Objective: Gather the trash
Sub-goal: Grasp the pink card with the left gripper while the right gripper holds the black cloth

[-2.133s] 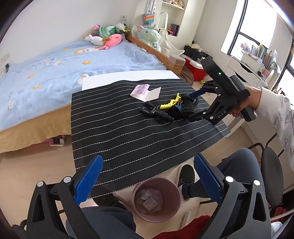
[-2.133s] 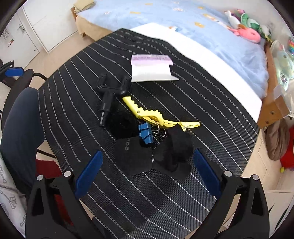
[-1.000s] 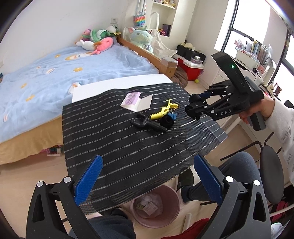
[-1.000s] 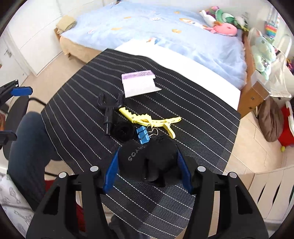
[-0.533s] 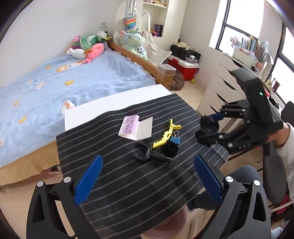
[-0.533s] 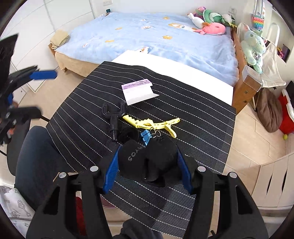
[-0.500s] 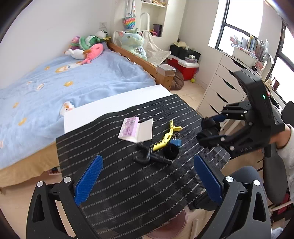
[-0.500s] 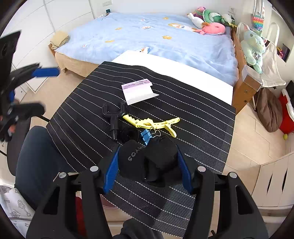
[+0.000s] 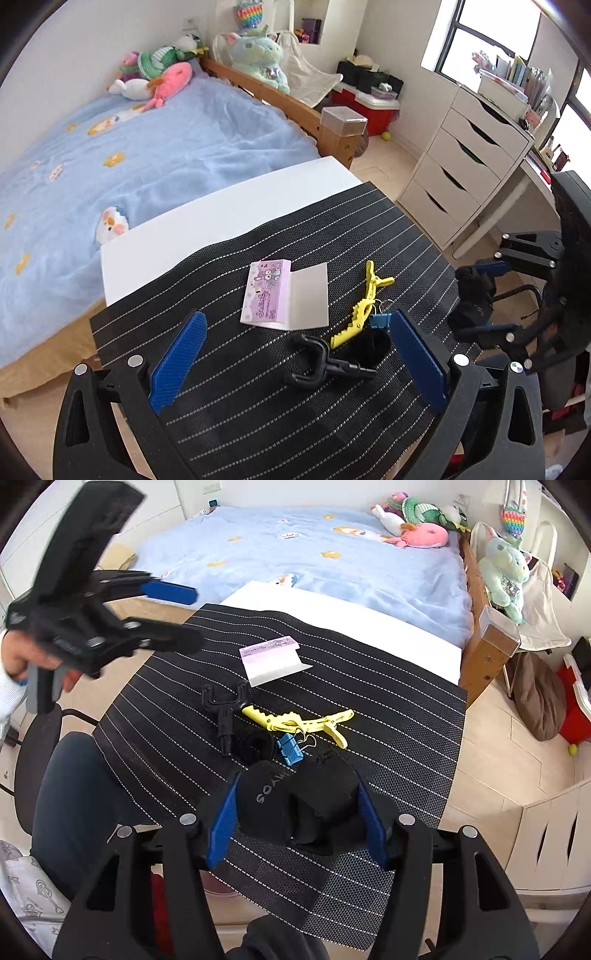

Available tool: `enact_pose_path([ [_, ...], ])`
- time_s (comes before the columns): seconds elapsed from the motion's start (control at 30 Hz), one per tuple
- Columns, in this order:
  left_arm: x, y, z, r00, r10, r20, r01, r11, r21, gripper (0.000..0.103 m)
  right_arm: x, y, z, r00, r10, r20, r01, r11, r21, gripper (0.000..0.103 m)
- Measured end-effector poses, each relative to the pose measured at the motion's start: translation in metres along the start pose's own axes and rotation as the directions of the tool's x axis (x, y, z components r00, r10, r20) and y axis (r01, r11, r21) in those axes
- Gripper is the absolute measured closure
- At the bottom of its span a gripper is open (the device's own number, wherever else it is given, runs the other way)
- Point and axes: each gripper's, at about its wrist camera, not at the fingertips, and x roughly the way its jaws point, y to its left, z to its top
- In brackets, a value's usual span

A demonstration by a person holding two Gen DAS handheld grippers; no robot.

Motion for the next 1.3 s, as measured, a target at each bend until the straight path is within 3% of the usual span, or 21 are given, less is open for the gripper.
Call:
enact_pose_path([
  [0.37, 0.053, 0.005, 0.018, 0.991, -0.04, -0.13, 0.037, 0.999, -0.019, 0.008, 0.003, -0.007, -0.002, 1.0, -0.007, -0.014, 0.007, 1.0, 0.011, 0.044],
  [0.63, 0.092, 0.005, 0.017, 0.971, -0.01, -0.237, 0.009, 1.0, -0.006, 0.008, 0.005, -0.01, -0.003, 1.0, -0.01, -0.023, 0.01, 1.0, 0.016, 0.044],
  [0.93, 0.101, 0.007, 0.016, 0.967, 0.024, -0.252, -0.03, 0.999, -0.02, 0.008, 0.006, -0.011, -0.003, 1.0, -0.01, -0.025, 0.011, 1.0, 0.014, 0.044],
  [1.1, 0.099, 0.01, 0.014, 0.966, 0.052, -0.255, -0.059, 0.998, -0.02, 0.031, 0.009, -0.01, -0.002, 1.0, -0.008, -0.025, 0.008, 1.0, 0.01, 0.044],
  [1.23, 0.093, 0.01, 0.013, 0.97, 0.054, -0.236, -0.059, 0.998, -0.013, 0.038, 0.011, -0.008, 0.001, 1.0, -0.006, -0.025, 0.006, 1.0, 0.007, 0.044],
  [1.27, 0.089, 0.01, 0.014, 0.972, 0.049, -0.228, -0.054, 0.998, -0.012, 0.045, 0.011, -0.008, 0.001, 1.0, -0.006, -0.025, 0.006, 1.0, 0.006, 0.044],
  [1.3, 0.088, 0.01, 0.015, 0.973, 0.049, -0.227, -0.052, 0.999, -0.009, 0.06, 0.012, -0.007, 0.001, 1.0, -0.006, -0.026, 0.006, 1.0, 0.005, 0.044],
])
